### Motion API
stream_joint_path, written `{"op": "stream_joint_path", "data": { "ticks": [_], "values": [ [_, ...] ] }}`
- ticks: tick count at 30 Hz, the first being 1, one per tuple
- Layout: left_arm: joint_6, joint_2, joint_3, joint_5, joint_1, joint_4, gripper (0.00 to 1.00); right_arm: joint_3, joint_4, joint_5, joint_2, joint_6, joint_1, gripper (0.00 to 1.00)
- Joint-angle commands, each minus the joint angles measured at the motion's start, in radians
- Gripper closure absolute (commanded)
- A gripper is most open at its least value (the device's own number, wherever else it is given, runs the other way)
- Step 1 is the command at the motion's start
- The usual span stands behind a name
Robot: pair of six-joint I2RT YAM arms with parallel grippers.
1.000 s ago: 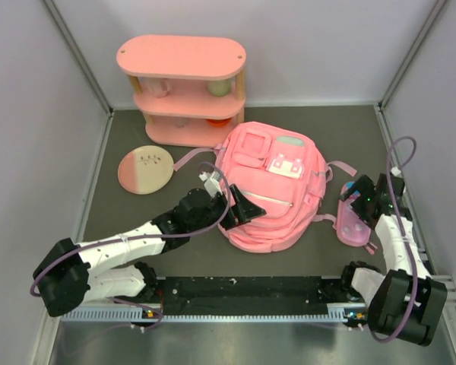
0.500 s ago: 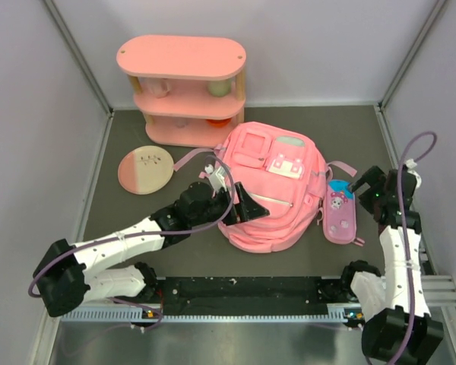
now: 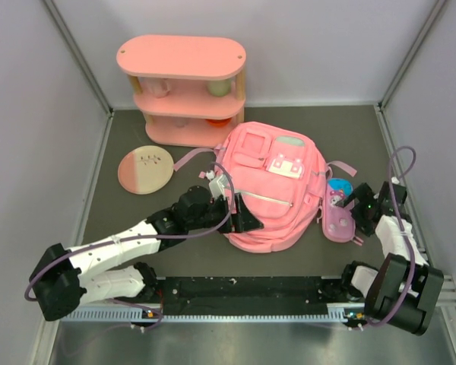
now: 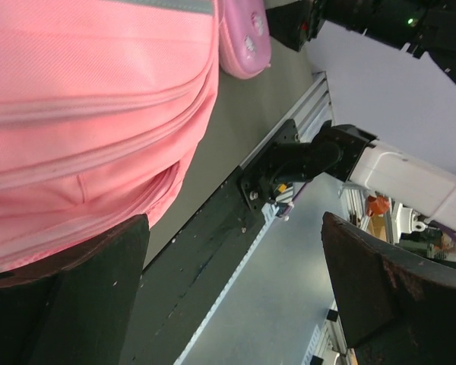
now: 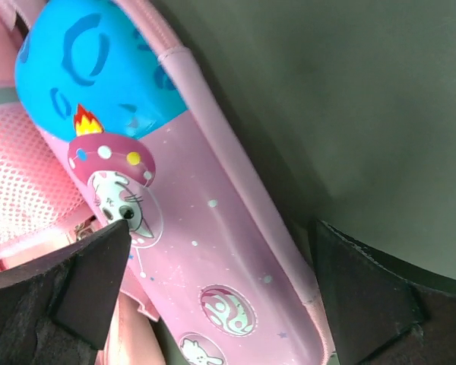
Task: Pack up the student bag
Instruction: Pick up the stationery from the center of the board.
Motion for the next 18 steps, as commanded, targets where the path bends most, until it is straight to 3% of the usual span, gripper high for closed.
{"op": "stream_joint_path", "data": {
  "ticks": [1, 9, 16, 18],
  "values": [
    [0.006, -0.062, -0.051, -0.01, 0.001, 0.015, 0.01, -0.033, 0.12, -0.135, 0.024, -0.026, 0.002, 0.01],
    [0.035, -0.056, -0.037, -0.015, 0.001, -0.001, 0.01, -0.077, 0.173, -0.337, 0.015, 0.008, 0.002, 0.08],
    [0.014, -0.029, -0.014, -0.024, 0.001, 0.025, 0.01, -0.082, 0.188, -0.422, -0.132, 0.029, 0.002, 0.35],
    [0.012, -0.019, -0.011, -0.021, 0.001, 0.031, 0.01, -0.083, 0.208, -0.425, -0.168, 0.037, 0.0, 0.38]
  ]
}}
